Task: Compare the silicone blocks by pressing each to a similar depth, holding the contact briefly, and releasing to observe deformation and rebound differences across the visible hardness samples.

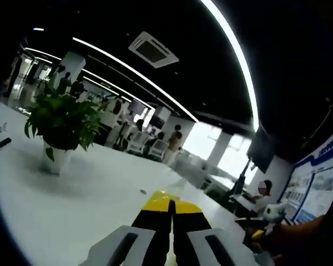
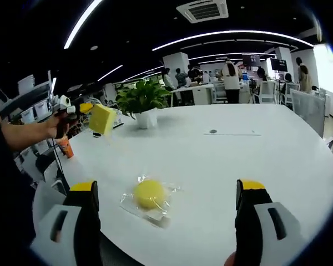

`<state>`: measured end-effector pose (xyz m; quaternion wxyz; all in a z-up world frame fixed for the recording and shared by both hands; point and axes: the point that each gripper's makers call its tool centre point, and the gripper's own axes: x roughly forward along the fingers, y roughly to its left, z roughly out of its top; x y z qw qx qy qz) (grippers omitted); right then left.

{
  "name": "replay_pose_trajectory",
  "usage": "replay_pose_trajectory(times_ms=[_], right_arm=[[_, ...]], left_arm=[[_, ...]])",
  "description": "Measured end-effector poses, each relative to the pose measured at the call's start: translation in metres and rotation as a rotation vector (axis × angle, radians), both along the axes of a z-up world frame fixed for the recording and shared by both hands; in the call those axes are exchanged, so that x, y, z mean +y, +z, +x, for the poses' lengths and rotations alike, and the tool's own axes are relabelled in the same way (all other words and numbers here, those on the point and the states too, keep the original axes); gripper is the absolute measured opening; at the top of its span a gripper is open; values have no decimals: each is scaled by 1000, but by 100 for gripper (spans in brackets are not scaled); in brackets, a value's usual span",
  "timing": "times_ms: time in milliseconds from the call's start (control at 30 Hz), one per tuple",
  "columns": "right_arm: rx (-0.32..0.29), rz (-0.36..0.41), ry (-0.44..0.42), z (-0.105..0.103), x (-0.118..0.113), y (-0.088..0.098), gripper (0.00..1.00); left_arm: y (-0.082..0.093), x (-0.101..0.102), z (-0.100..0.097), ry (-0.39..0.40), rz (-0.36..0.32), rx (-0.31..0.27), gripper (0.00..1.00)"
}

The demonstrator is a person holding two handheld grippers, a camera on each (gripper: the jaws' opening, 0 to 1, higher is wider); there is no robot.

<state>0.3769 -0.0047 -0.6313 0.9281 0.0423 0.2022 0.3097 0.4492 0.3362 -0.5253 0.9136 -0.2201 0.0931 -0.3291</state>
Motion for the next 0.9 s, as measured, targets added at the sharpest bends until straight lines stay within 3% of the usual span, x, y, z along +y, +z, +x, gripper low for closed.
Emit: replay_pose_trajectory(times_ms=[200,367,500,600,767,900], right_arm=[[-19,12,19,7,-1,15,96],[-42,44,65,13,13,28,96],[-55,67,120,15,32,36,96],[-52,38,160,14,44,33,96],[-37,52,227,13,66,33,96],[-35,92,284,13,87,39,96]], left_arm=[[20,-1,-1,-4,-6,-38,0],[34,-10,-5,-35,-10,-71,0],[34,-21,-8,-65,2,-83,0],[34,-28,-13,-82,-10,-85,0],[32,-42,-26,-122,-26,-81,0],[35,-52,-36,-161,-49,-79,0]])
